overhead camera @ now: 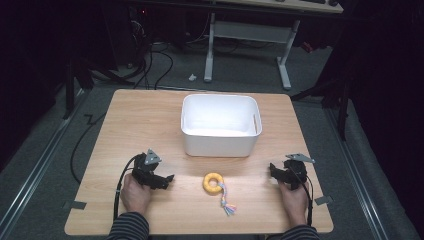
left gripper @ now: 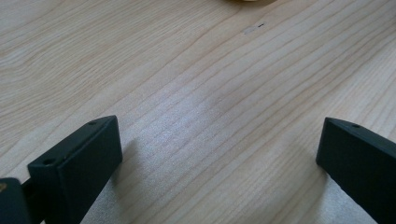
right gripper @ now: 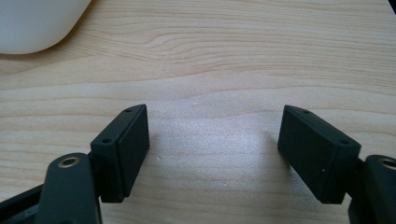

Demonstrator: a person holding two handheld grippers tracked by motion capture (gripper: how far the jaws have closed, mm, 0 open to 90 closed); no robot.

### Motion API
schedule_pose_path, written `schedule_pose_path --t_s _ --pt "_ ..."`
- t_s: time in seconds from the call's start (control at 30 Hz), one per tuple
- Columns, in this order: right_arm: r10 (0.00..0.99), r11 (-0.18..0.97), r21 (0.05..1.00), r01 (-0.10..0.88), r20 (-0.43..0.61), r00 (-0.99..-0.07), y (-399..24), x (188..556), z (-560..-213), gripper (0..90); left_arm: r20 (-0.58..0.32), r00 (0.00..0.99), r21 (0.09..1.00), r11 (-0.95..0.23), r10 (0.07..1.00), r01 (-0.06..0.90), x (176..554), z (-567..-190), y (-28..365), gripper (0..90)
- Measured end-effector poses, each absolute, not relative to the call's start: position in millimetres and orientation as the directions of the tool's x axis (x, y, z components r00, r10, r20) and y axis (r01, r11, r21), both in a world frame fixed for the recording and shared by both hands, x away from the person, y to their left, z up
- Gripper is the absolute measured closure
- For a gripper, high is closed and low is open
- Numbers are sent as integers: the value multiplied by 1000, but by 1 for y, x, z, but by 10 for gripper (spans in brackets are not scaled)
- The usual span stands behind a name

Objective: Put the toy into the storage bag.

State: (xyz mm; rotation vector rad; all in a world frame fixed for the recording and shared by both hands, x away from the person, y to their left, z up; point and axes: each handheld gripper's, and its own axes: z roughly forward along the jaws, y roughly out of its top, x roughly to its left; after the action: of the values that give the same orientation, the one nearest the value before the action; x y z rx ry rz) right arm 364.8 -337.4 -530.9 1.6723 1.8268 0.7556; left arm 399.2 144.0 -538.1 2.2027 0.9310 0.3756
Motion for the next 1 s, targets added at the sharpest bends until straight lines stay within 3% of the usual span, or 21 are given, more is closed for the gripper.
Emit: schedule_pose_path --t_s 0.63,0.77,1.0 --pt "994 91 716 692 -20 -110 -334 363 -531 232 -7 713 708 -500 701 499 398 -538 144 24" --pt "986 131 702 700 -20 -165 -334 362 -530 189 -6 716 710 -502 698 494 398 -538 144 28" --pt "980 156 698 699 -19 -200 -331 362 -529 192 -16 708 715 -487 706 502 398 -538 146 51"
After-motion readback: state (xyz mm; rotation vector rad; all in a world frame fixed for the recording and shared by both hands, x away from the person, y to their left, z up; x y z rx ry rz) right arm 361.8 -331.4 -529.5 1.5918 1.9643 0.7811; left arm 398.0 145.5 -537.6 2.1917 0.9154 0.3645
